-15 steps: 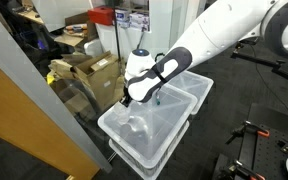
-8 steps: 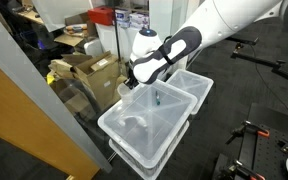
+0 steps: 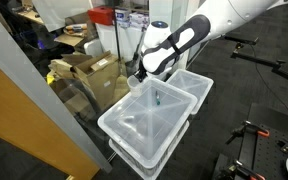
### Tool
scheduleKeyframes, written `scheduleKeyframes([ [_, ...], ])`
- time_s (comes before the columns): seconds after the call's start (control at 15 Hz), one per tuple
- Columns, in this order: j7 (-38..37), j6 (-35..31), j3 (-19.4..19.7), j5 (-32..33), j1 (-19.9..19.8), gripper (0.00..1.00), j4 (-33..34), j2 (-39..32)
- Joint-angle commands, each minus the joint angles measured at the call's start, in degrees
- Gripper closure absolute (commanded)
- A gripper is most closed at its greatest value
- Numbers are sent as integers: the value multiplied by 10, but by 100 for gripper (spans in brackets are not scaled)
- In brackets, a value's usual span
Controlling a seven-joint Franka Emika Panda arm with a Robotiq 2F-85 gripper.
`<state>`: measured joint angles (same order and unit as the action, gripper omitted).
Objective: Move the clear cup to the right
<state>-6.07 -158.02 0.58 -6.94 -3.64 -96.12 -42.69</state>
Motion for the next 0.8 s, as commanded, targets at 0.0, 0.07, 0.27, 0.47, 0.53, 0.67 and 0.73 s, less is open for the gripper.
scheduleKeyframes([
  [0.0, -11, -18, -4, -30, -16, 99, -51, 33],
  [0.07, -9, -24, -7, -38, -23, 99, -58, 34],
  [0.27, -7, -39, -10, -57, -33, 99, -75, 34],
  [0.47, -4, -67, -16, -71, -40, 99, -89, 28],
  [0.53, -1, -79, -20, -75, -44, 99, -93, 26],
  [0.67, 1, -105, -28, -80, -50, 99, -102, 20],
  [0.73, 4, -120, -36, -84, -55, 99, -106, 17],
])
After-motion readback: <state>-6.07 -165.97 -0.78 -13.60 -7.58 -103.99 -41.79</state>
